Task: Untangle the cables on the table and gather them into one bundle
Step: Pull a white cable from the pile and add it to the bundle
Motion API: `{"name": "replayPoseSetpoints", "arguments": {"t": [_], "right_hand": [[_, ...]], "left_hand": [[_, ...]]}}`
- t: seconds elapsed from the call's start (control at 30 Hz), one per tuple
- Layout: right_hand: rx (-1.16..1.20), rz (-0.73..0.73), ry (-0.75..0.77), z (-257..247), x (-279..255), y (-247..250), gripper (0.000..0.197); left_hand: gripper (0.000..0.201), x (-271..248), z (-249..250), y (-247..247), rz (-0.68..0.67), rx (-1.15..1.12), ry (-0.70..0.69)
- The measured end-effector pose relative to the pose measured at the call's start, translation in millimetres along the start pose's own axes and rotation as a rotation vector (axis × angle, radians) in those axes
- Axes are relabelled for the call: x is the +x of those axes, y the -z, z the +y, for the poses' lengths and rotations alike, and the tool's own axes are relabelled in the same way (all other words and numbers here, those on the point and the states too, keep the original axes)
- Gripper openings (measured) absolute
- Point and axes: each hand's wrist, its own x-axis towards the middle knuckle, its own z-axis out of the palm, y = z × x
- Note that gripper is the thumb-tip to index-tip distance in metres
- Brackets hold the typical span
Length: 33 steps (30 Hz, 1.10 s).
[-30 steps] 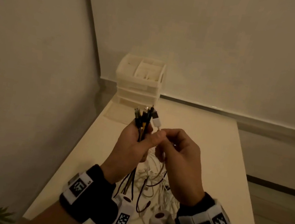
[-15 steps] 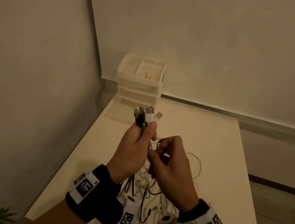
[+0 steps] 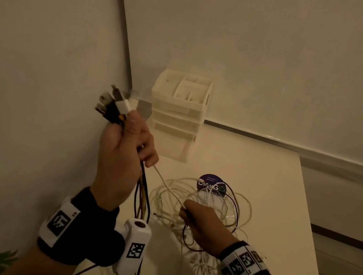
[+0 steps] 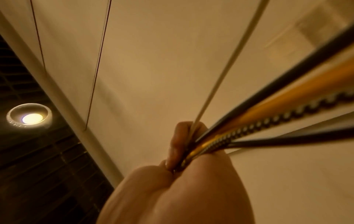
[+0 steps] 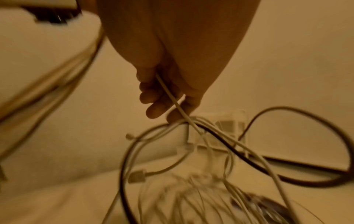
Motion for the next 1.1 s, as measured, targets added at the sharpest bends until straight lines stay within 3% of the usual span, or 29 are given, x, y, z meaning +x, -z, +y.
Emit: {"name": "replayPoseSetpoints", "arguments": {"t": [0.07,0.17,0.23,0.37,0.5,0.63,0.7,0.77,0.93,1.1], "right_hand": [[0.009,-0.004,-0.130,24,-6,-5,0.022],[0.134,0.100,-0.284,32,-10,1,0.030],[0.122,0.158,-0.264,31,-9,4,0.030],[0.188,0.132,-0.221,13,-8,19,0.016],[0.287,0.174,-0.121,-25,-7,57,0.016],[0.067,0.306,-0.015,-54,-5,92,0.012],[0.071,0.370,0.003,-63,-4,102,0.009],[0.154,0.419,-0.006,-65,-6,104,0.008],[0.438,0.515,-0.048,-64,-16,94,0.007],[0.561,0.490,-0.003,-63,-18,75,0.011]], "left_hand": [[0.039,7,19,5,0.021,-0.028,-0.070],[0.038,11,31,10,-0.032,0.025,-0.088],[0.038,6,21,12,-0.108,0.155,-0.004],[0.037,-19,-10,9,-0.332,0.604,0.142],[0.023,-41,-33,1,-0.394,0.758,0.178],[0.005,-40,-45,-7,-0.408,0.758,0.156],[0.007,-38,-50,-12,-0.365,0.710,0.145],[0.010,-34,-53,-16,-0.330,0.673,0.139],[0.017,-32,-58,-17,-0.389,0.628,0.145],[0.006,-26,-51,-16,-0.248,0.607,0.033]]}}
